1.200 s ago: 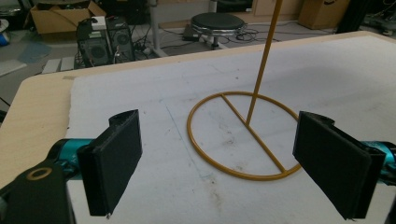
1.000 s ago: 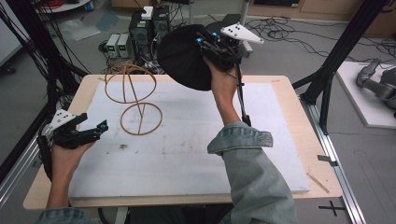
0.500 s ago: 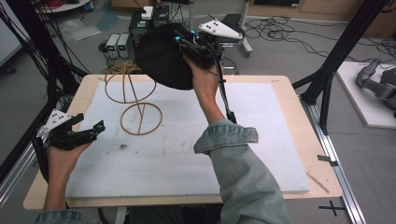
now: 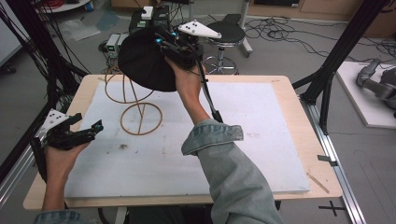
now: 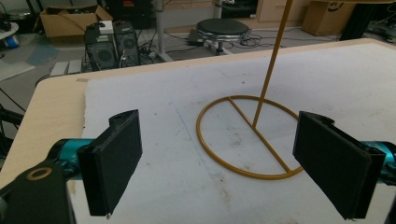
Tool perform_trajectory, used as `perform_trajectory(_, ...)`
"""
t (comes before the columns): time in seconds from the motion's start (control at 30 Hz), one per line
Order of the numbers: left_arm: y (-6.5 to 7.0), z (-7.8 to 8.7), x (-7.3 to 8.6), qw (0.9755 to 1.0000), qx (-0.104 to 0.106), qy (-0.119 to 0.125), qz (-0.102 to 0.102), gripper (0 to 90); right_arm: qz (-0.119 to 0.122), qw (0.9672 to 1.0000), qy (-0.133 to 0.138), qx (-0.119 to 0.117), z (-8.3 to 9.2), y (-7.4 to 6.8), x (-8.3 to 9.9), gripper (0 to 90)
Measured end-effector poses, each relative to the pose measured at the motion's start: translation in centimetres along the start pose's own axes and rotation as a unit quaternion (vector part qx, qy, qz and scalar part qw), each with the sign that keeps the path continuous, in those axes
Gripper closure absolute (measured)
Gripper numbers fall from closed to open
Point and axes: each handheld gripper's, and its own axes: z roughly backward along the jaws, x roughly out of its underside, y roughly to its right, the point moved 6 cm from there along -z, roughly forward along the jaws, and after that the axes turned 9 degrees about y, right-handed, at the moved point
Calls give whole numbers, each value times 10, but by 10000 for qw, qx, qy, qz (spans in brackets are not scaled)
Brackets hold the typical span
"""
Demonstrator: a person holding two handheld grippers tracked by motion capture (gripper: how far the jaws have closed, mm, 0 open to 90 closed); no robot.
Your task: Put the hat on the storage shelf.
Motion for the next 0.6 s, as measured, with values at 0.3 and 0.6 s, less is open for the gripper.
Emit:
perform_trajectory(0.3, -2, 2, -1, 10000, -14, 36, 25, 159, -38, 9997, -137, -199, -21, -21, 14, 681)
perform_trajectory(0.6, -3, 4, -1, 10000, -1, 36, 32, 159, 8, 9989, -342, -319, -37, -36, 31, 676)
